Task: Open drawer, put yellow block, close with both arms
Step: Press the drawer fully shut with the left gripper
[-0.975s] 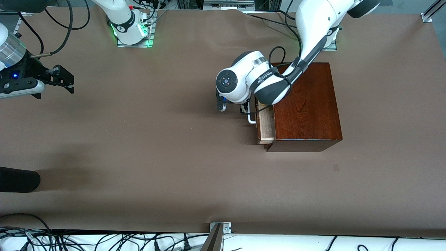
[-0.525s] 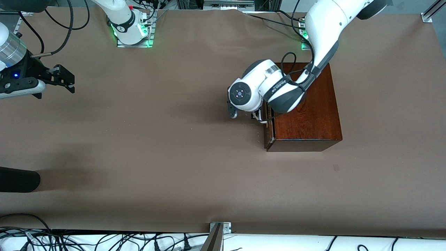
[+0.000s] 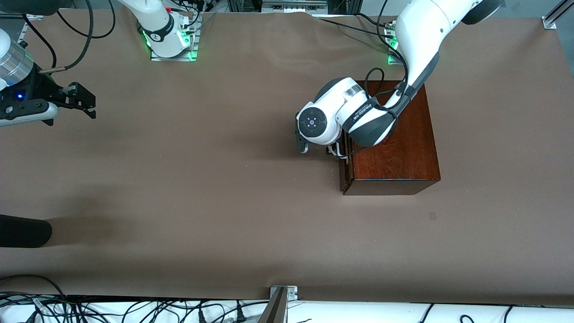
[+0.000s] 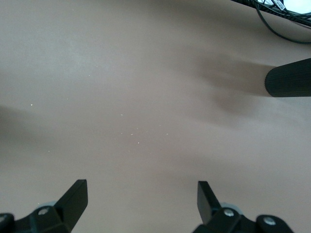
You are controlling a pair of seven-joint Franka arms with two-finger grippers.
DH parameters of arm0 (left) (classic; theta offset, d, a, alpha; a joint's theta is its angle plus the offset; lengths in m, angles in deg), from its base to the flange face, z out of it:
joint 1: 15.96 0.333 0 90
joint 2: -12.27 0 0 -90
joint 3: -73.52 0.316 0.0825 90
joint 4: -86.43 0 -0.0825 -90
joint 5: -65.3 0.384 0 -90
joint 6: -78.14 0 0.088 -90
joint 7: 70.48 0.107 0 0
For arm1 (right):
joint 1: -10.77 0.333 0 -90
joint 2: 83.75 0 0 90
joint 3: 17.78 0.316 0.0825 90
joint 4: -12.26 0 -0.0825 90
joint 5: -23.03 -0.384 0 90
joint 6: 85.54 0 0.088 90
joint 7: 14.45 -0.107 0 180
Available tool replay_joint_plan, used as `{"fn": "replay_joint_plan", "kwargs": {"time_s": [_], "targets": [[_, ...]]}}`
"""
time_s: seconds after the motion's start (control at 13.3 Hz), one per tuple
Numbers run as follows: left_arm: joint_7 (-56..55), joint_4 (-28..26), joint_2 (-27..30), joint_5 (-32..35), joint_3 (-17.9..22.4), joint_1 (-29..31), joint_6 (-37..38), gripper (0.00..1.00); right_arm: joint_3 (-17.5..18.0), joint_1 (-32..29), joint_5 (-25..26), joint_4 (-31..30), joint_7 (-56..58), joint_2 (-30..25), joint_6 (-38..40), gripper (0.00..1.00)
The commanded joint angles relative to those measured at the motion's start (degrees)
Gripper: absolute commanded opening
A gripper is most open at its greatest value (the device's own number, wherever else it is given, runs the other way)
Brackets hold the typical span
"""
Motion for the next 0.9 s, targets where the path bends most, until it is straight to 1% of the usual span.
{"fn": "replay_joint_plan", "kwargs": {"time_s": [0.0,0.07,0.15,0.22,0.3,0.38,0.45,0.6,0.67,0.75,0.82], "targets": [[0.8,1.73,4.73,0.0,-1.67,0.11,0.29,1.0,0.06,-0.4,-0.75,1.02,-0.73,0.22,0.76,1.0],[0.8,3.66,4.74,0.0,-3.16,0.55,0.2,1.0,0.06,-0.4,-0.75,1.02,-0.82,0.22,1.02,1.0],[0.71,6.55,5.87,0.0,-3.52,0.72,0.28,1.0,0.06,-0.4,-0.92,0.93,-0.82,0.14,0.94,1.0],[1.41,9.1,6.84,0.0,-3.35,1.34,1.07,1.0,-0.12,-0.4,-3.1,0.93,-0.9,0.05,1.11,1.0],[1.59,10.95,8.16,0.08,-3.52,4.39,3.43,1.0,-0.9,-0.48,-5.04,0.93,-0.9,0.05,1.11,1.0],[1.5,11.58,9.73,0.26,-3.52,7.46,4.49,1.0,-1.69,-0.4,-5.49,0.93,-0.9,0.14,1.2,1.0],[1.41,11.59,10.53,0.35,-3.35,10.1,4.77,1.0,-1.7,-0.4,-5.58,0.93,-0.9,0.05,1.29,1.0],[1.59,13.16,10.72,-0.18,-3.44,16.34,4.86,1.0,-1.7,-0.4,-5.58,0.93,-0.99,0.05,1.29,1.0],[1.68,13.08,12.2,-1.05,-2.48,17.59,4.86,1.0,-1.7,-0.4,-5.58,0.93,-0.99,-0.04,1.29,1.0],[0.98,11.86,14.65,-1.4,0.05,17.95,4.59,1.0,-1.7,-0.4,-5.58,0.93,-1.95,-0.04,1.37,1.0],[0.97,11.15,15.98,-3.15,3.39,18.13,4.51,1.0,-1.7,-0.4,-5.58,0.93,-3.09,-0.04,1.37,1.0]]}}
